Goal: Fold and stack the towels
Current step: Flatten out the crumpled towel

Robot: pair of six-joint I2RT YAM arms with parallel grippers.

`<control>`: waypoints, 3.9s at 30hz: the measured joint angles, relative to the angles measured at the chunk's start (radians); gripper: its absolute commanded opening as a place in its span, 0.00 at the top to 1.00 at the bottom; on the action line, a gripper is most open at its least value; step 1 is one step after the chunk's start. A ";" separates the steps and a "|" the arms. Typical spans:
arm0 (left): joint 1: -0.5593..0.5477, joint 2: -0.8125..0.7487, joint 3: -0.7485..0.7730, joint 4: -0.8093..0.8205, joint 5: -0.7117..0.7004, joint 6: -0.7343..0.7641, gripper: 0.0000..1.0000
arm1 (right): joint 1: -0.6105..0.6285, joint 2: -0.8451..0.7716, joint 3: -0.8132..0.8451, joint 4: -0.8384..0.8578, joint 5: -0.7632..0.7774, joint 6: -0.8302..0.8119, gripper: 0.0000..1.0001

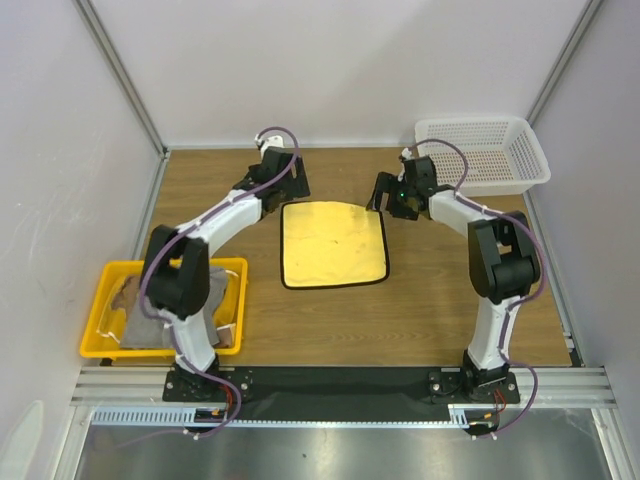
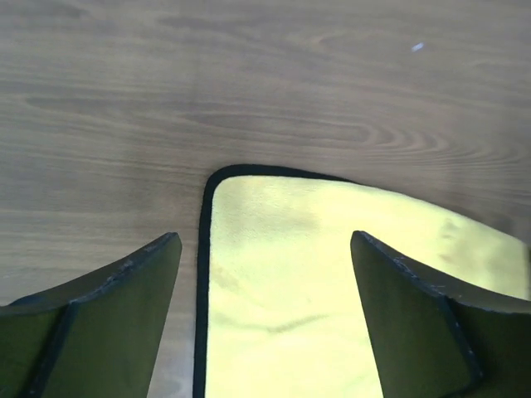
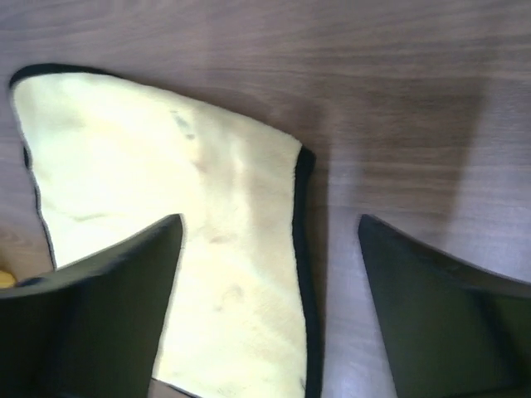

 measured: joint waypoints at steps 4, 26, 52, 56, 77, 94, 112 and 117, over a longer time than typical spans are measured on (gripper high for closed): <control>-0.027 -0.166 -0.067 0.003 -0.001 -0.008 0.00 | 0.008 -0.107 0.000 -0.036 0.011 -0.017 0.00; -0.187 -0.610 -0.809 0.055 0.046 -0.342 0.23 | 0.110 -0.558 -0.627 0.004 0.084 0.220 0.15; -0.195 -0.513 -0.848 0.135 0.044 -0.460 0.51 | 0.156 -0.495 -0.652 0.083 0.090 0.315 0.42; -0.195 -0.505 -0.854 0.149 0.044 -0.461 0.53 | 0.177 -0.477 -0.652 0.082 0.091 0.335 0.42; -0.197 -0.478 -0.847 0.153 0.044 -0.454 1.00 | 0.208 -0.438 -0.649 0.079 0.128 0.378 1.00; -0.208 -0.744 -0.572 -0.151 -0.036 -0.278 1.00 | 0.240 -0.731 -0.458 -0.198 0.180 0.348 1.00; 0.039 -0.353 0.140 -0.090 0.039 -0.016 1.00 | 0.069 -0.317 0.362 -0.211 0.121 0.108 1.00; 0.049 -0.268 0.264 -0.021 0.060 0.054 1.00 | 0.041 -0.214 0.550 -0.198 0.100 0.029 1.00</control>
